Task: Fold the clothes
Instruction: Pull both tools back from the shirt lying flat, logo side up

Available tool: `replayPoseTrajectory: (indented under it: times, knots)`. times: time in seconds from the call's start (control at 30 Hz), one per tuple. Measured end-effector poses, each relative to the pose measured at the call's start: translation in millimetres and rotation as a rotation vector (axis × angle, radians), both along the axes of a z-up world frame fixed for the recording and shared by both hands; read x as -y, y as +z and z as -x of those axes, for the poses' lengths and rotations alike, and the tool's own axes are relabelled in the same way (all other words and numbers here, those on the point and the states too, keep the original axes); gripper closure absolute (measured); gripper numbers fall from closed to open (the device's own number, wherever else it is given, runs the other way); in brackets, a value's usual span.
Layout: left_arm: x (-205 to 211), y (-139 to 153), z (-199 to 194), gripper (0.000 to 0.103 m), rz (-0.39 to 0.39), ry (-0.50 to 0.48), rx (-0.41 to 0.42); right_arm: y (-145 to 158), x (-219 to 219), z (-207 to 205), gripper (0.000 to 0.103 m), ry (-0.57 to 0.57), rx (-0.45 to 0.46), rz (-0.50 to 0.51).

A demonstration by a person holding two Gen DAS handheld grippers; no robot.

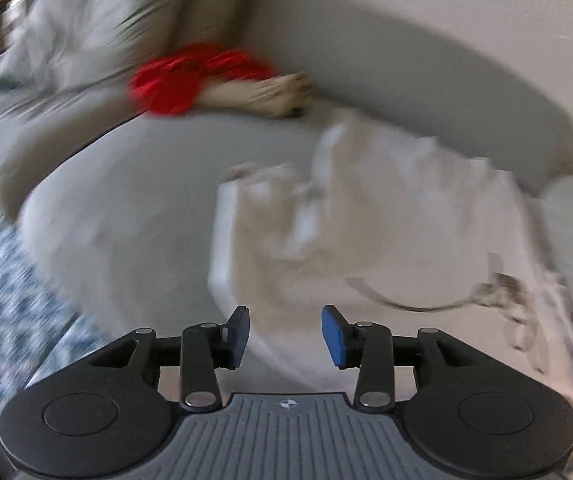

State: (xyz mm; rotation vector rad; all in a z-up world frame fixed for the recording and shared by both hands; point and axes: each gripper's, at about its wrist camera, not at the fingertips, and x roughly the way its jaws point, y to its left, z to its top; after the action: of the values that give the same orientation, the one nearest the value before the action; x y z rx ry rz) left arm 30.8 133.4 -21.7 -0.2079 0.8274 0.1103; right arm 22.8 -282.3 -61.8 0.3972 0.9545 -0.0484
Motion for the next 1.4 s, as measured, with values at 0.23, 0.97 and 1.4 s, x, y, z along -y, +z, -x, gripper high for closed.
replayPoseTrajectory:
  times: [0.23,0.97,1.4]
  knots:
    - [66.7,-21.9,-8.2,0.063,-0.043,-0.204,-0.035,0.0,-66.8,0.4,0.068,0.223,0.103,0.110]
    - [65.2,-33.1,-5.1,0.062,0.004,-0.244,-0.074,-26.7,-68.3,23.2,0.072,0.367,-0.108,0.157]
    - [70.4,-29.6,-14.3,0.062,-0.053,-0.282,0.023,-3.8,-90.2,17.8,0.081,0.432,0.239,0.278]
